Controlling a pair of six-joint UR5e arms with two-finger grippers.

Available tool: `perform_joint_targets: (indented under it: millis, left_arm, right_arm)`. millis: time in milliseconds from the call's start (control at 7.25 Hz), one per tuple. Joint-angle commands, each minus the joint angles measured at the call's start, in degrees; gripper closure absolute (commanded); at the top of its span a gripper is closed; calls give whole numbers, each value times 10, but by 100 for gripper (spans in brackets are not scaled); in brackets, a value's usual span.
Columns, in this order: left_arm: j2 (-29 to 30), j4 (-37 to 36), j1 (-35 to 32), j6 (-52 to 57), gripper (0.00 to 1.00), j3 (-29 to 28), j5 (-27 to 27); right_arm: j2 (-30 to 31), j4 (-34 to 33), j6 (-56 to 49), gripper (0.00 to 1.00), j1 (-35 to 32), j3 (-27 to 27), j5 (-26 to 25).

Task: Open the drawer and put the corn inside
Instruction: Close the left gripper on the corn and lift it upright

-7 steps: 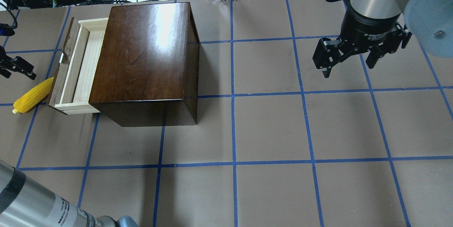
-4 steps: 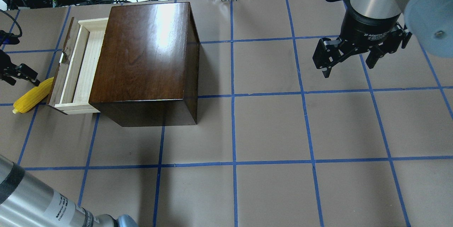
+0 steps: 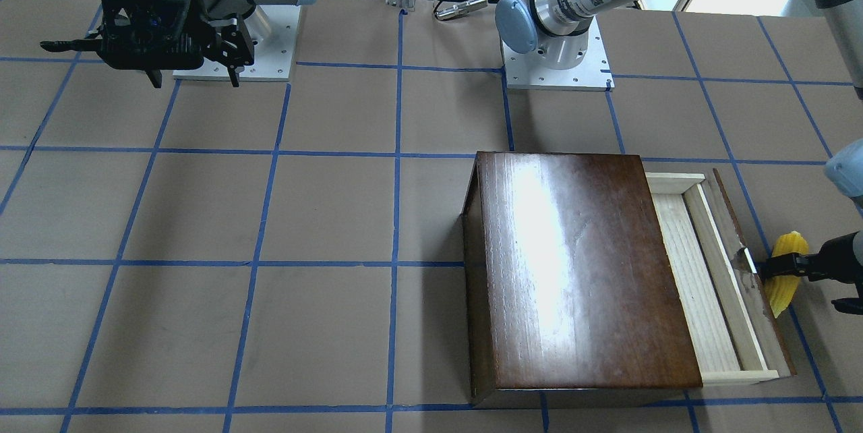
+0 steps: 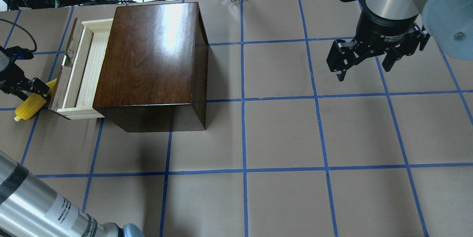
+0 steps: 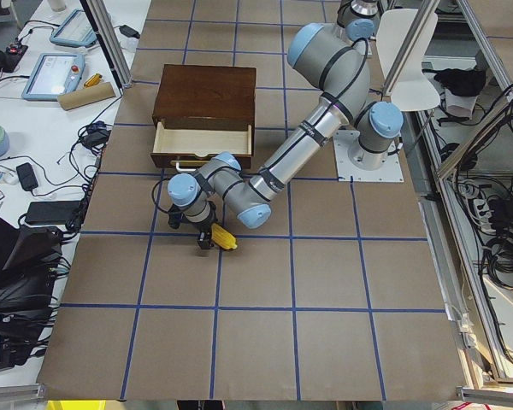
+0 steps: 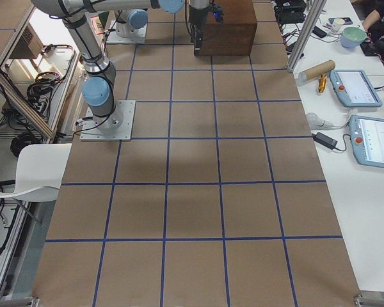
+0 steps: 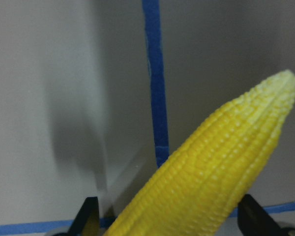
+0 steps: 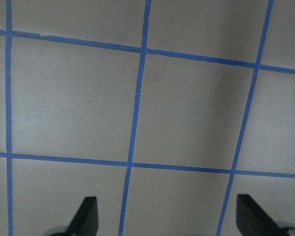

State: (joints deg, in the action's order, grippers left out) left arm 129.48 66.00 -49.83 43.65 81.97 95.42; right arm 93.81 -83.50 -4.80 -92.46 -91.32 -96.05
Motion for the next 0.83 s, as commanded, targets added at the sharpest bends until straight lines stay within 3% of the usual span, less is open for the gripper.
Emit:
perform_joint_targets:
  millis: [0,414,552,690]
  left_arm:
    - [5,-1,0,-1,0,0,1]
    - [6,-10,0,-1,0,2,0]
    - [6,-21,0,2,25,5,0]
    - [3,-34,0,0,79,14,1]
  right_arm:
    - [1,0,0,0,0,0,1]
    - [1,0,1,0,0,0,1]
    - [1,0,1,0,0,0,1]
    - [0,0,0,0,0,0,1]
